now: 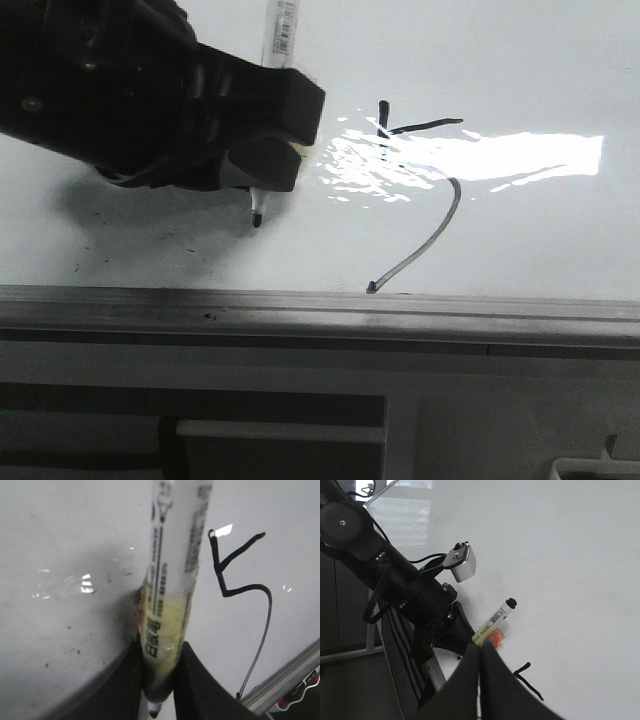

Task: Write number 5 on whiteboard

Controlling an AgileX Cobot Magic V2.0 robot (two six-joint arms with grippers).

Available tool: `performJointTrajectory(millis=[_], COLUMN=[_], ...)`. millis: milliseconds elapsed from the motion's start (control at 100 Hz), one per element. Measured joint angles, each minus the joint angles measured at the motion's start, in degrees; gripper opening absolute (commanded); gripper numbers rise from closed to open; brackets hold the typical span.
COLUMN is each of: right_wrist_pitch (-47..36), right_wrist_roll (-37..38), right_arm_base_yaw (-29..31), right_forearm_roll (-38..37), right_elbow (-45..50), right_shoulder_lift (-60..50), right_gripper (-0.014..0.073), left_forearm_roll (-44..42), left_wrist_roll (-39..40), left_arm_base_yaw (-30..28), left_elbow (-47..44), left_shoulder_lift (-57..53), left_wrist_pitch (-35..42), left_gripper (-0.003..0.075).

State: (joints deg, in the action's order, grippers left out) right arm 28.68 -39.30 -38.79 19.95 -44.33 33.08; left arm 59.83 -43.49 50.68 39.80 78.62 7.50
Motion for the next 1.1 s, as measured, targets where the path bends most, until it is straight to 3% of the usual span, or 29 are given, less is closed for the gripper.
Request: performJointTrajectory(millis=[200, 530, 770, 1040, 1100], right_wrist_pitch=[0.04, 0.13, 0.13, 0.13, 0.13], right_wrist_roll=[0.0, 0.21, 0.21, 0.21, 0.32], right_arm_base_yaw=[0.0, 0.03, 0.03, 0.03, 0.03], right_forearm_roll=[0.0, 0.0, 0.0, 0.0, 0.0], right_elbow=[0.0, 0.0, 0.0, 0.0, 0.0], right_shoulder_lift=[0.0, 0.0, 0.0, 0.0, 0.0], right_gripper=[-0.0062, -0.0062, -0.0062, -0.0062, -0.0062], left_forearm_roll=[8.59, 10.01, 11.74, 12.37, 12.37], left_wrist_roll=[0.0, 0.19, 0.33, 0.33, 0.33], left_arm_base_yaw=[0.0, 0.0, 0.0, 0.0, 0.0], left_elbow=[-0.15, -0.21, -0.35, -0.35, -0.35], left_shoulder_lift=[-0.11, -0.2, -0.2, -0.2, -0.2], left_wrist_pitch=[-0.04, -0.26, -1.18, -2.34, -2.44], left_gripper=[-0.002, -0.0013, 0.0234, 0.0259, 0.0304])
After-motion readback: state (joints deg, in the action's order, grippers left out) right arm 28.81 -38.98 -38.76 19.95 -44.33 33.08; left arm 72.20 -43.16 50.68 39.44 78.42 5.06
